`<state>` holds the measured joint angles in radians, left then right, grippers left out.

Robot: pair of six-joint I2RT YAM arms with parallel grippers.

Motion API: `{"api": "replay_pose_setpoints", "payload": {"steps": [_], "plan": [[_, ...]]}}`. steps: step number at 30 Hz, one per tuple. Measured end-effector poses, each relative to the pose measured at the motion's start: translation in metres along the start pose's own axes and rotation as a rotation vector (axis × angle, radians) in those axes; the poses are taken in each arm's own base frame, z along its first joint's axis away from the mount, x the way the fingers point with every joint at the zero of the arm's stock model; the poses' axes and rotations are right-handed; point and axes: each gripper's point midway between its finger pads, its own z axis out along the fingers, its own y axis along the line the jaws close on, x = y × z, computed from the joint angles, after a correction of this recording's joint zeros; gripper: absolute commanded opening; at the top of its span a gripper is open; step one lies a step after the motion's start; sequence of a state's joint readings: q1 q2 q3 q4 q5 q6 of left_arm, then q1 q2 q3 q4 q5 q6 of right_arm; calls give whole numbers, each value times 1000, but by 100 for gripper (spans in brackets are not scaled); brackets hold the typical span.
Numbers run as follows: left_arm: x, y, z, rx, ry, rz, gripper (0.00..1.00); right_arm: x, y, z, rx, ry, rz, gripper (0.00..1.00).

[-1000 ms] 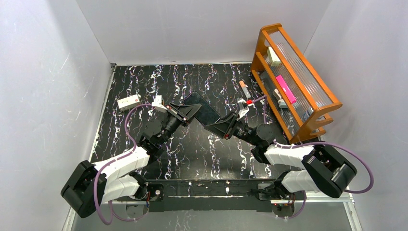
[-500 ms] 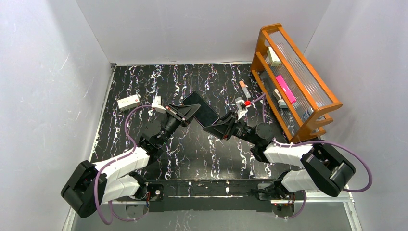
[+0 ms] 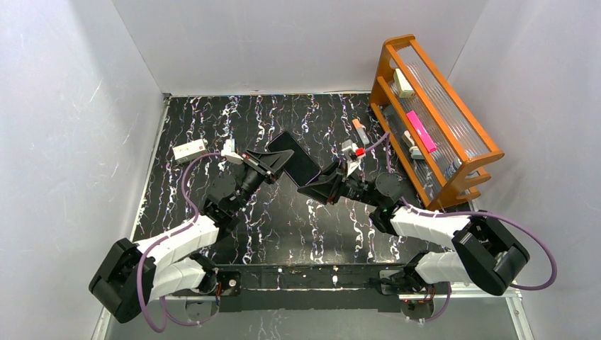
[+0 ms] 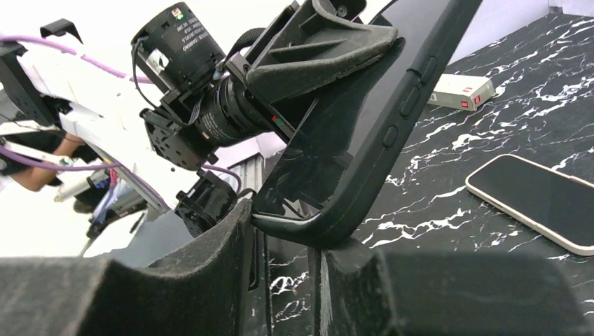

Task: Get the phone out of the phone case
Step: Remove the phone case from the phone.

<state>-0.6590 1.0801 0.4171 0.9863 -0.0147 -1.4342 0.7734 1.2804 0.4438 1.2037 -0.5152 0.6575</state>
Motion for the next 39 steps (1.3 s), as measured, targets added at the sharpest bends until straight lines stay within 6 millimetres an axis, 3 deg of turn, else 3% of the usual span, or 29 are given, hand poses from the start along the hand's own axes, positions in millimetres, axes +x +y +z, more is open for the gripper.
{"api": "replay_pose_setpoints", "payload": {"steps": [6, 14, 20, 27, 39], "plan": [[-3, -6, 4, 6, -1, -1, 0, -1, 2, 2, -24, 47, -87, 22], [3, 10, 5, -60, 42, 12, 0, 28, 0, -2, -58, 171, -144, 20], [-4, 11, 5, -64, 83, 52, 0, 32, 1, -4, -62, 187, -136, 34], [-31, 13, 9, -62, 183, 166, 0, 17, -1, -12, -40, 170, -145, 49], [7, -17, -1, 92, 527, 386, 0, 33, 4, -18, -94, 293, -94, 58]]}}
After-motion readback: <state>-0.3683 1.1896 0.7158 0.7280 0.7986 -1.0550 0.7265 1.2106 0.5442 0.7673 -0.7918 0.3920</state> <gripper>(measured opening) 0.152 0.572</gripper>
